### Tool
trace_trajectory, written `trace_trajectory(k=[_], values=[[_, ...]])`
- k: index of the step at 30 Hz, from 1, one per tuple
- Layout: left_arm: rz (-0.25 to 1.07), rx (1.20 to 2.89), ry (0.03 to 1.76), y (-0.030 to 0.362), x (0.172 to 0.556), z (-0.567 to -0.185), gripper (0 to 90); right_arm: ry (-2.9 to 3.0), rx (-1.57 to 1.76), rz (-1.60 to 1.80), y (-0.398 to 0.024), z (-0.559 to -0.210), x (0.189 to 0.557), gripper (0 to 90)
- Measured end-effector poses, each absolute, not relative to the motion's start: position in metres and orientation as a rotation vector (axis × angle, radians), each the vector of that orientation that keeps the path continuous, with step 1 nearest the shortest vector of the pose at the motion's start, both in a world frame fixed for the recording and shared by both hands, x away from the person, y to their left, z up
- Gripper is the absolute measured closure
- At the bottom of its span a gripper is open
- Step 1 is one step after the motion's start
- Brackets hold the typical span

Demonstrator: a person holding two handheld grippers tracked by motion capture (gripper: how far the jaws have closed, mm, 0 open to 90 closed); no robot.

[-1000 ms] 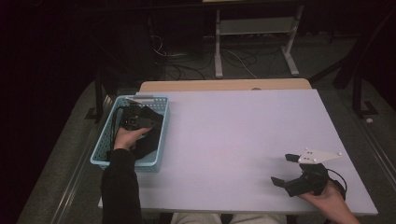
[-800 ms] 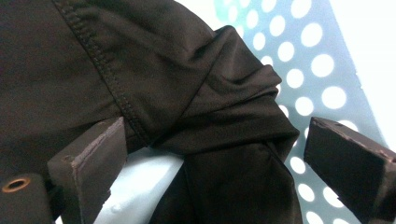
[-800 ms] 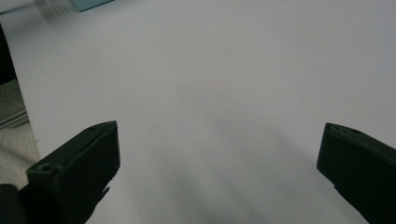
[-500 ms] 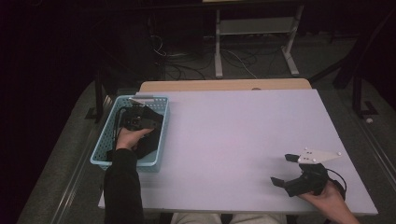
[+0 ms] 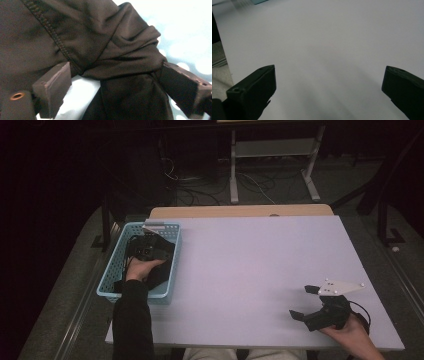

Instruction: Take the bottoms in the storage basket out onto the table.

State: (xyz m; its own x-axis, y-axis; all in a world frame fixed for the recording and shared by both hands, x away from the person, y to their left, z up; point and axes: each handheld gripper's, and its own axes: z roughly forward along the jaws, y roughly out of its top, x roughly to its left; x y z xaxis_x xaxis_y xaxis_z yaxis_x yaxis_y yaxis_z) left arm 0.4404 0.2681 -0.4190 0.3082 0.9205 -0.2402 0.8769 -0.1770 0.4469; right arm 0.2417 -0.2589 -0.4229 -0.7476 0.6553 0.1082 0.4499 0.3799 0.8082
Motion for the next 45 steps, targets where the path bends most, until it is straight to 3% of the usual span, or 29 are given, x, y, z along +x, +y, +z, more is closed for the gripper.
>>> trace_trajectory(k=[5, 10, 12, 23, 45], values=[[0.134, 2.094, 1.600, 0.266, 0.441, -0.420, 16.7, 2.411, 0.984, 1.300, -0.259, -0.423, 0.242, 0.0], [0.182, 2.134, 1.606, 0.262, 0.440, -0.424, 33.8, 2.408, 0.988, 1.296, -0.259, -0.423, 0.242, 0.0], [0.175, 2.130, 1.605, 0.262, 0.440, -0.424, 36.6, 2.407, 0.992, 1.294, -0.259, -0.423, 0.242, 0.0], [0.137, 2.065, 1.575, 0.264, 0.441, -0.423, 75.7, 2.398, 0.994, 1.289, -0.259, -0.423, 0.242, 0.0], [0.090, 1.830, 1.543, 0.296, 0.415, -0.374, 81.0, 2.368, 1.007, 1.306, -0.259, -0.420, 0.239, 0.0]])
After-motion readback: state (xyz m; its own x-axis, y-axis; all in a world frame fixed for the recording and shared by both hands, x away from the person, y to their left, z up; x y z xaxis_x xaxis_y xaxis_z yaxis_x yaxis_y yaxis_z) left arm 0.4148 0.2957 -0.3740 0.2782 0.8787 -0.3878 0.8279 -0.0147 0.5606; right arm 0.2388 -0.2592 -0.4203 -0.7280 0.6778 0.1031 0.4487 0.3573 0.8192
